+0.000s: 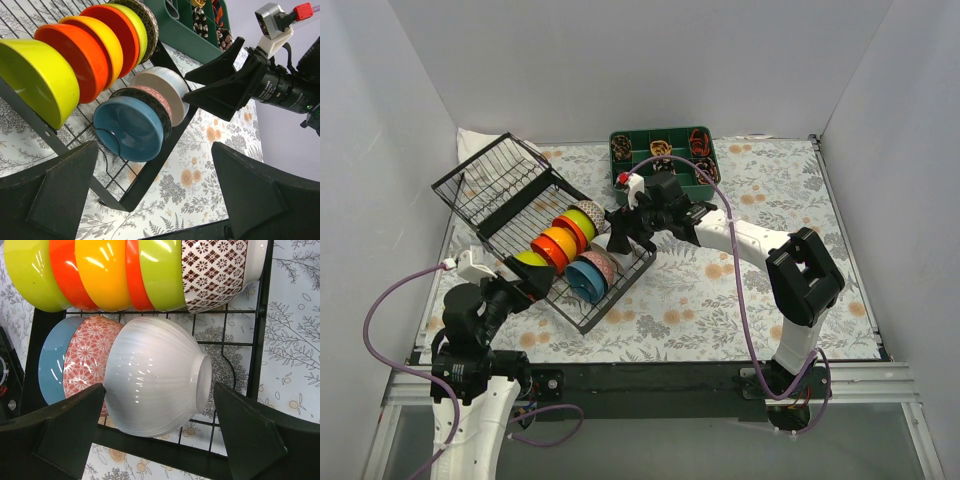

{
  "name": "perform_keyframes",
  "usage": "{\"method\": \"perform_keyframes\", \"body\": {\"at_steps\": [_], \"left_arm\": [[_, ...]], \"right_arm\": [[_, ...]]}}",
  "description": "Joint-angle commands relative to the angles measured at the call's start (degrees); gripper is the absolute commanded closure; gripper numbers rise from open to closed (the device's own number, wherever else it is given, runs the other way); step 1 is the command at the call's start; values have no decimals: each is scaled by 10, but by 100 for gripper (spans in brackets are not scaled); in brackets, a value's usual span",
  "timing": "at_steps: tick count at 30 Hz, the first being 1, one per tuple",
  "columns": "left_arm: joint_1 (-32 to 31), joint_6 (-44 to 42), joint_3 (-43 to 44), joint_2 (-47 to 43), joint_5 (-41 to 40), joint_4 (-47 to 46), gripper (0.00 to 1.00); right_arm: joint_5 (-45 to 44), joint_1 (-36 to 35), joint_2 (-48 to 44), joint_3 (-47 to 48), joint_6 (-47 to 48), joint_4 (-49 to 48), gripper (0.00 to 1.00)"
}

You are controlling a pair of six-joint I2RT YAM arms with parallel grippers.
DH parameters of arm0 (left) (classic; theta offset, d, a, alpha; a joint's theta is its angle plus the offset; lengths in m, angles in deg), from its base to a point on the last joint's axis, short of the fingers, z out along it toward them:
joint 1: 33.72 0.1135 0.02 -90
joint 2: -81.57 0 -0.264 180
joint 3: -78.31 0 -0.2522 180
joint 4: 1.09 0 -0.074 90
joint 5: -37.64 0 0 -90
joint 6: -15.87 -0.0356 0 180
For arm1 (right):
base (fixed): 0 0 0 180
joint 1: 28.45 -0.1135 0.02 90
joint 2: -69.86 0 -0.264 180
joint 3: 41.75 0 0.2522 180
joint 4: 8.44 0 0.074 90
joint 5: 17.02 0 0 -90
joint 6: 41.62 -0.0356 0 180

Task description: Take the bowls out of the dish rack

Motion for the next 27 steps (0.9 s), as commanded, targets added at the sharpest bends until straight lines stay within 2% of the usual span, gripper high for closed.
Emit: {"method": "perform_keyframes", "body": {"at_steps": [1,12,27], "left_arm": [[-2,7,4,12,-19,12,2],[-2,12,3,11,-27,12,2],[-2,13,3,9,-28,14,2]], "right_arm": [[16,-5,-1,-12,-14,-18,2],[49,-9,-20,-40,-19,-18,1],[41,-14,-32,-9,4,4,1]]}}
